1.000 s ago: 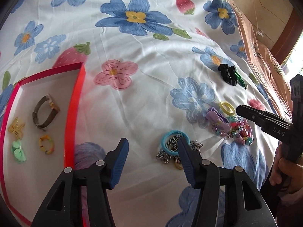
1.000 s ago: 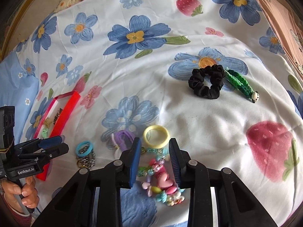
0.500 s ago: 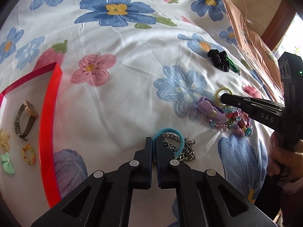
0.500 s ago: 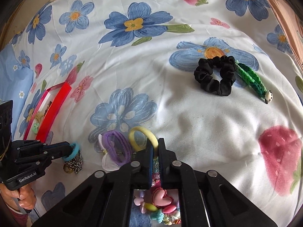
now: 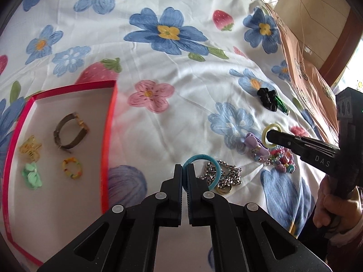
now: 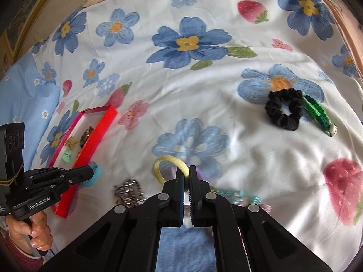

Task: Organize jewelry
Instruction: 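Grasp the blue hair tie with the left tool while the right tool grasps the yellow hair tie, then carry the blue and yellow hair ties with both tools into the box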

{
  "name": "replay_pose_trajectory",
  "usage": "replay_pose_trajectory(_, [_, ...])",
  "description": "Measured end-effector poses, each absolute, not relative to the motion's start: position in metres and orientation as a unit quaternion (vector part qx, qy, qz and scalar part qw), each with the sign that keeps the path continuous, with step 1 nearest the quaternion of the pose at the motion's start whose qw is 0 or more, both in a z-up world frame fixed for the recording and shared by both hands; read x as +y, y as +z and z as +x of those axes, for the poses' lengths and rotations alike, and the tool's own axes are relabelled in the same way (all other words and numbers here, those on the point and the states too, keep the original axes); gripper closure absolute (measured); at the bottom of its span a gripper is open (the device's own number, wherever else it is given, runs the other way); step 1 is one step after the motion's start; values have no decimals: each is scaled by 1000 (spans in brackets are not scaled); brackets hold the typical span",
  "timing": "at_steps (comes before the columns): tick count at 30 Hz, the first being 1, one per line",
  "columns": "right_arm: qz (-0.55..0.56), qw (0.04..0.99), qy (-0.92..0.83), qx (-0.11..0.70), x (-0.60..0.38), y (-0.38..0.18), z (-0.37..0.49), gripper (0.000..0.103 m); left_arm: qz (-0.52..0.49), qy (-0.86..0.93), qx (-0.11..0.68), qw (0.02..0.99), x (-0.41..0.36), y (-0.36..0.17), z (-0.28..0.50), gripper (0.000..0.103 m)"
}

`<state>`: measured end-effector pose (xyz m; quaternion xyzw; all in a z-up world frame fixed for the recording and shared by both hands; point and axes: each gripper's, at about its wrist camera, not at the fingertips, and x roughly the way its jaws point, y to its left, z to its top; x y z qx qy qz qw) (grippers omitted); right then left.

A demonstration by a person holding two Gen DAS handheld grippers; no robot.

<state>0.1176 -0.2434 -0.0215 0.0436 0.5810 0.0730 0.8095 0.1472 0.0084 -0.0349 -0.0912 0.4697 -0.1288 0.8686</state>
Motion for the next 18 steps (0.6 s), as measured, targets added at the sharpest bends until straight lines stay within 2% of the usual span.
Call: replay_pose_trajectory(18, [39,790,163,589,-156,-23,108,100,-134,-62,442,885,84,-8,88,101])
